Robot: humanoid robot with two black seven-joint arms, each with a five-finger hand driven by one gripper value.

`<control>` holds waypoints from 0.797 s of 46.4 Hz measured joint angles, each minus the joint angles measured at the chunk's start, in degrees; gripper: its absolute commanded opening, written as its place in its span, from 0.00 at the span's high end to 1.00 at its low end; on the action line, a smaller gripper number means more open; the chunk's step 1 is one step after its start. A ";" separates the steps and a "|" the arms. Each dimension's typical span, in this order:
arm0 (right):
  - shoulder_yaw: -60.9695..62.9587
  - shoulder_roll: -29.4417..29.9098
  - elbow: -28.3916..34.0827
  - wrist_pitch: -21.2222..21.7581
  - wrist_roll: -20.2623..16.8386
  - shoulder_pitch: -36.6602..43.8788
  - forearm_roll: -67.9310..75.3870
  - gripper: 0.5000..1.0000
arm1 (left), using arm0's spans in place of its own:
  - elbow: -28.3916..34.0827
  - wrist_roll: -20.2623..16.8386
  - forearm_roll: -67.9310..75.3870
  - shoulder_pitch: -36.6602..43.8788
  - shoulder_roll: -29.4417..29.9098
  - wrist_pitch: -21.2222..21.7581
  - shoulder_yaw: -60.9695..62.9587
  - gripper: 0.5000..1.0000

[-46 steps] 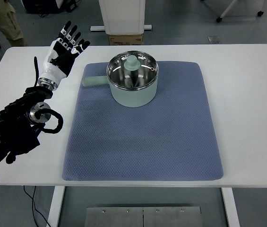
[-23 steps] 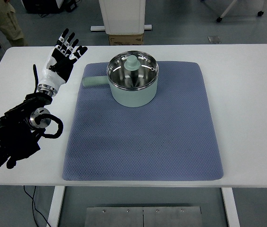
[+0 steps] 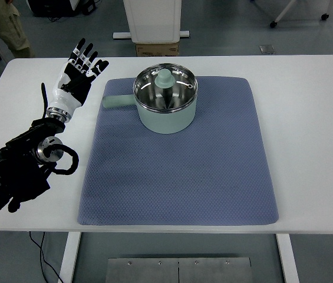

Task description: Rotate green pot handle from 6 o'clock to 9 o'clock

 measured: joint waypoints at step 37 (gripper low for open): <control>0.00 0.00 0.00 0.00 0.00 0.00 0.00 0.00 | -0.02 0.00 0.09 -0.17 0.17 0.00 -1.08 0.00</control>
